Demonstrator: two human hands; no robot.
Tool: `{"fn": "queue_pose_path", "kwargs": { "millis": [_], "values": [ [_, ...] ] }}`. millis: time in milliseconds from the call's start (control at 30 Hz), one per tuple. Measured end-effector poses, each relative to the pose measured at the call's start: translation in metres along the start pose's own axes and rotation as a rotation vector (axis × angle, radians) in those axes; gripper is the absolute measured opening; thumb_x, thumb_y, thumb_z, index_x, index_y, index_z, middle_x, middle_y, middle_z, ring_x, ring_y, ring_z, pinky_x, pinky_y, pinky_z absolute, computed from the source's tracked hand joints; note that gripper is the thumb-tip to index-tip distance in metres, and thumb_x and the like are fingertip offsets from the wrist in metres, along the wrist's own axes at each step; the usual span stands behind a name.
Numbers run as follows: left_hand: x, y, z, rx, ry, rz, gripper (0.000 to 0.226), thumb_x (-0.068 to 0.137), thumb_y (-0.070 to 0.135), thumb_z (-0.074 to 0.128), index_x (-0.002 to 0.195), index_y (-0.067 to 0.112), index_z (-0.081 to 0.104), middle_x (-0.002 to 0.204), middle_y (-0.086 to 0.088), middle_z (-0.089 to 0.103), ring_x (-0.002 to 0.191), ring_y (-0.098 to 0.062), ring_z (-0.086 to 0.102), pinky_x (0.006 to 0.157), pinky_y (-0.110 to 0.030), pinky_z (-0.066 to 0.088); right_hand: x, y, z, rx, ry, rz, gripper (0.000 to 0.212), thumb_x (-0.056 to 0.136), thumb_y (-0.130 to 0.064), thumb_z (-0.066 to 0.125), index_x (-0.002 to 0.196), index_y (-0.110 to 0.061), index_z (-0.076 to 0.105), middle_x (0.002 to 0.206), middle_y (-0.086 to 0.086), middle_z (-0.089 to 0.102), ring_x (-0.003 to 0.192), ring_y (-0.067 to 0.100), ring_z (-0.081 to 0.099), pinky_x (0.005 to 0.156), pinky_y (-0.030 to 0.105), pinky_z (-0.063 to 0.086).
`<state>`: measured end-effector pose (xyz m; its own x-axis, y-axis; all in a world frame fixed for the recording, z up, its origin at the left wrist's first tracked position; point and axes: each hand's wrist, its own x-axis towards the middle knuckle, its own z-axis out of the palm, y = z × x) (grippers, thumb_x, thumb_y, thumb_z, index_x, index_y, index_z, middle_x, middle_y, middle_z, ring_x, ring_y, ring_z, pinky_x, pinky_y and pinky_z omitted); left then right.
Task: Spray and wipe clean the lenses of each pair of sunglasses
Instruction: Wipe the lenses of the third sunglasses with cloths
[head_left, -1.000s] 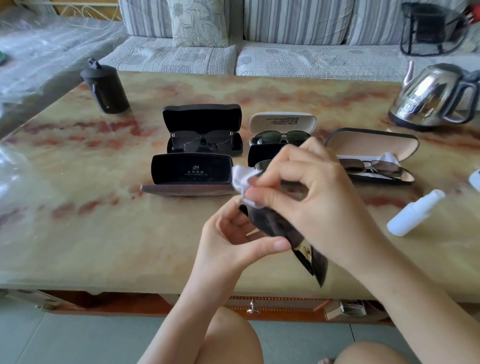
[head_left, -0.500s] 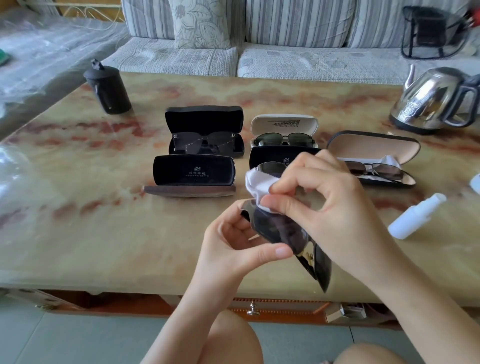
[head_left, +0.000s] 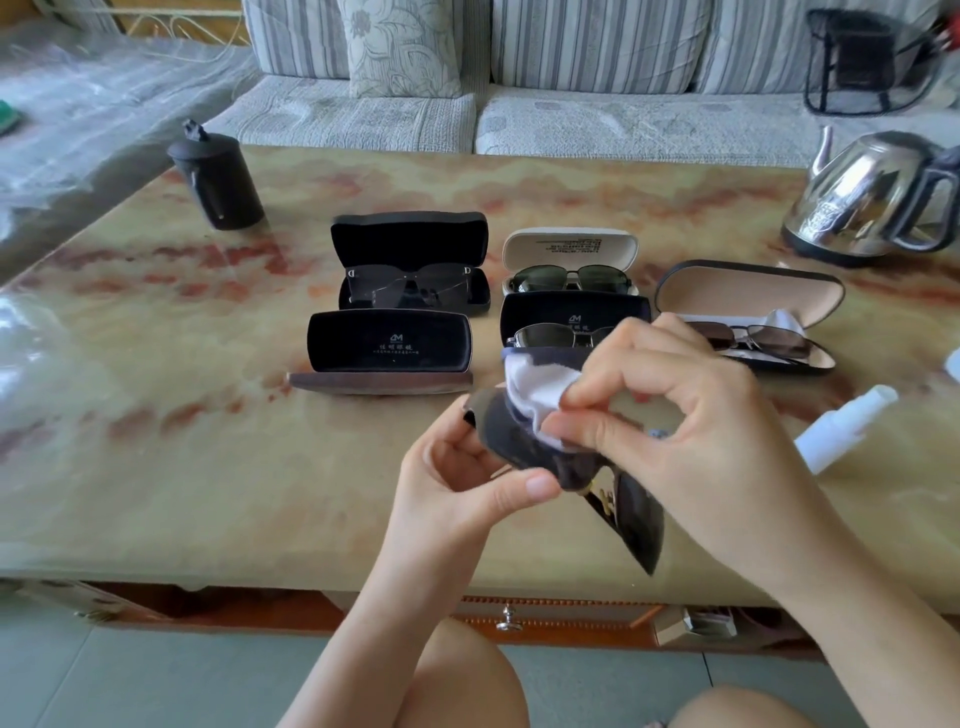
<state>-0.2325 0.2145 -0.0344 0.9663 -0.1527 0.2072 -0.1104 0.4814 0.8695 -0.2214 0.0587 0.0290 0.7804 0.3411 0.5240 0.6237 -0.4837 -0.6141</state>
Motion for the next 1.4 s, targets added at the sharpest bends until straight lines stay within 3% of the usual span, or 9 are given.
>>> {"fn": "queue_pose_path", "kwargs": {
  "millis": [267,433,667,800,933,1033,1133,1233,1400],
  "values": [
    [-0.001,-0.004,0.003,-0.016,0.014,0.0,0.058,0.053,0.036,0.092,0.1,0.012,0.07,0.093,-0.009,0.071,0.088,-0.021,0.067,0.075,-0.03,0.055,0.004,0.005,0.001,0.032,0.021,0.043,0.009,0.077,-0.045,0.065,0.075,-0.039,0.059,0.077,-0.017,0.057,0.081,0.008,0.047,0.077,0.016,0.033],
    [-0.002,-0.002,0.003,-0.017,0.026,-0.011,0.058,0.049,0.038,0.093,0.1,0.021,0.072,0.091,0.0,0.072,0.088,-0.017,0.067,0.075,-0.028,0.055,-0.011,-0.004,0.005,0.095,-0.051,-0.001,0.012,0.079,-0.041,0.067,0.072,-0.032,0.064,0.078,-0.014,0.058,0.084,0.017,0.051,0.076,0.023,0.037],
    [-0.003,-0.001,0.005,0.022,0.016,-0.006,0.059,0.053,0.037,0.091,0.104,0.017,0.07,0.101,-0.006,0.072,0.096,-0.022,0.068,0.08,-0.03,0.054,0.002,0.012,-0.001,0.007,0.093,0.07,0.011,0.077,-0.039,0.071,0.075,-0.034,0.062,0.072,-0.017,0.055,0.076,0.01,0.048,0.072,0.015,0.037],
    [0.001,0.004,0.0,-0.006,0.04,0.037,0.058,0.053,0.039,0.091,0.106,0.025,0.072,0.118,-0.002,0.07,0.106,-0.02,0.067,0.084,-0.028,0.053,-0.004,0.034,-0.017,0.052,0.152,0.259,0.017,0.081,-0.022,0.077,0.075,-0.033,0.066,0.072,-0.008,0.059,0.068,0.007,0.05,0.065,0.012,0.037],
    [0.002,0.005,-0.003,-0.089,0.047,0.077,0.055,0.051,0.036,0.093,0.102,0.028,0.074,0.109,0.0,0.073,0.106,-0.017,0.067,0.084,-0.025,0.052,-0.014,0.066,-0.009,-0.152,-0.041,0.497,0.012,0.084,-0.032,0.068,0.095,-0.03,0.072,0.087,-0.011,0.062,0.085,0.012,0.051,0.073,0.013,0.035],
    [0.003,0.006,-0.002,-0.178,0.051,0.102,0.054,0.052,0.032,0.093,0.103,0.028,0.074,0.11,0.0,0.073,0.108,-0.018,0.067,0.085,-0.025,0.053,-0.025,0.06,-0.008,0.086,-0.024,0.522,0.024,0.086,-0.046,0.053,0.093,-0.036,0.073,0.093,-0.017,0.07,0.092,0.006,0.061,0.08,0.017,0.043],
    [0.004,0.006,-0.005,-0.271,0.043,0.136,0.052,0.058,0.026,0.091,0.107,0.024,0.072,0.113,0.0,0.071,0.112,-0.018,0.065,0.091,-0.028,0.052,-0.034,0.048,-0.007,0.516,-0.129,0.607,0.038,0.088,-0.055,0.052,0.095,-0.028,0.078,0.101,-0.004,0.075,0.097,0.009,0.068,0.087,0.023,0.05],
    [0.005,0.007,-0.008,-0.312,0.084,0.138,0.054,0.057,0.026,0.092,0.108,0.022,0.072,0.114,-0.002,0.07,0.113,-0.019,0.064,0.094,-0.031,0.051,-0.035,0.039,-0.007,0.937,-0.147,0.615,0.038,0.087,-0.039,0.057,0.105,-0.011,0.075,0.11,0.018,0.072,0.099,0.033,0.07,0.079,0.036,0.058],
    [0.003,0.009,-0.009,-0.203,0.094,0.138,0.056,0.053,0.028,0.093,0.105,0.024,0.072,0.111,-0.002,0.072,0.107,-0.018,0.067,0.087,-0.026,0.053,-0.028,0.032,-0.017,1.155,0.026,0.667,0.032,0.074,-0.026,0.059,0.087,-0.003,0.078,0.102,0.019,0.073,0.091,0.026,0.073,0.07,0.031,0.06]
  ]
}}
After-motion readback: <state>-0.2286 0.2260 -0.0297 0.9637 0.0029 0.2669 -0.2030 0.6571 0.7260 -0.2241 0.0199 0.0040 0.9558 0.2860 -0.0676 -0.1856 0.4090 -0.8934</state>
